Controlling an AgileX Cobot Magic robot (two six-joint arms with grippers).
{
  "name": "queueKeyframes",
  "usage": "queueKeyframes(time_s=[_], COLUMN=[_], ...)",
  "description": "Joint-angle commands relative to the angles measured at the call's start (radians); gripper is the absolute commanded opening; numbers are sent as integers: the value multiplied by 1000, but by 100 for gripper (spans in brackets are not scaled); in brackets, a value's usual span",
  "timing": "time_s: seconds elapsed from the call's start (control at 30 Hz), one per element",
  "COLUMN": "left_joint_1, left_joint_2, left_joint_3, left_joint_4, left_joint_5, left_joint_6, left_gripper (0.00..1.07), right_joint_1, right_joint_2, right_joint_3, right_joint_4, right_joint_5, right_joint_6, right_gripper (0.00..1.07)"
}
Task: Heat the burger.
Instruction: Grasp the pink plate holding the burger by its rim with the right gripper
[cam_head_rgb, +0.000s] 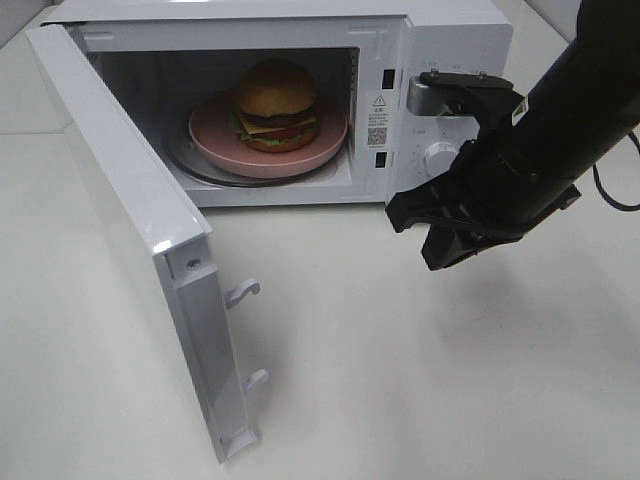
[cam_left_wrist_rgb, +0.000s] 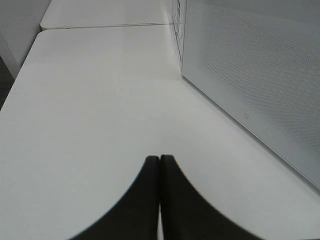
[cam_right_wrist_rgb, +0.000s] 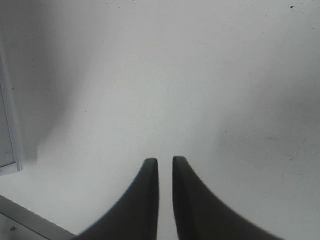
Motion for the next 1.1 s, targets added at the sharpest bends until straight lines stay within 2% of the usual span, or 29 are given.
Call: queueKeyframes(time_s=[0.03, 1.1], left_joint_1=[-1, -1], left_joint_2=[-20, -20], left_joint_3=[3, 3], left_joint_4=[-1, -1], left_joint_5=[-17, -17], left_joint_6=[0, 0], left_gripper=[0, 0], right_joint_1=[-4, -4], right_joint_2=[-5, -5], right_joint_3=[-5, -5], right_joint_4=[9, 9], right_joint_5=[2, 8], right_joint_6=[-15, -25], right_gripper=[12, 19])
